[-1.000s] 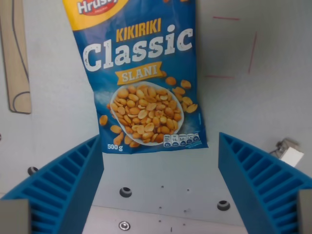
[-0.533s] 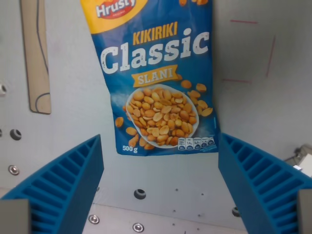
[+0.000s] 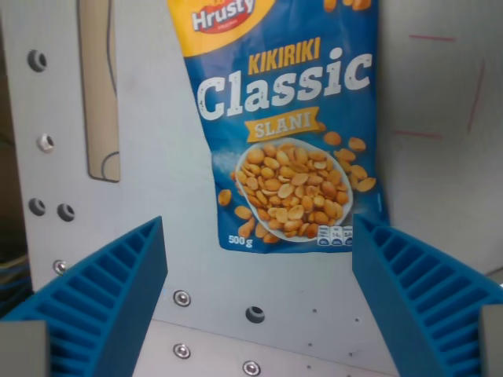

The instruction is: Rotate around base positive x

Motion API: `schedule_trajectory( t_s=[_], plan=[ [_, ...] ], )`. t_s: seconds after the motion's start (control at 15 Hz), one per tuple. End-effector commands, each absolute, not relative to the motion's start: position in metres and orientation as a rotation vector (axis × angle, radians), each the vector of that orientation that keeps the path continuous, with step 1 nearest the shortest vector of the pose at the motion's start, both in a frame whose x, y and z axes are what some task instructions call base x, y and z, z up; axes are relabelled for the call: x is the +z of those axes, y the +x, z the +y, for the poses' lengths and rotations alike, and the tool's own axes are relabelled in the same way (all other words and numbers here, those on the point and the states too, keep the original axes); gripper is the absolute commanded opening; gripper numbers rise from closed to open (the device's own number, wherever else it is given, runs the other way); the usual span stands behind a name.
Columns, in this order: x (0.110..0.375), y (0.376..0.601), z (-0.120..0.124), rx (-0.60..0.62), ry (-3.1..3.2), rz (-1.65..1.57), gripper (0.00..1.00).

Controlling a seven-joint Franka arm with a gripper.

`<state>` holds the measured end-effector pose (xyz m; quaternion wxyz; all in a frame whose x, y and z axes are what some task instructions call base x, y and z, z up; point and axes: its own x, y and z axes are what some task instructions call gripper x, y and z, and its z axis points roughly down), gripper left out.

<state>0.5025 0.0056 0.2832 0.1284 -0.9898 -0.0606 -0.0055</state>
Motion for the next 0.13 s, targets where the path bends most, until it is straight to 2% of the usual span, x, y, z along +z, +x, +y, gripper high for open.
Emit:
schedule_trajectory(
  t_s=[0.07,0.13],
  plan=[
    [0.2848,0.5029,-0.0001,-0.025,-2.63,-0.194,1.0],
    [0.2848,0.5029,-0.0001,-0.026,-2.617,-0.193,1.0]
  ],
)
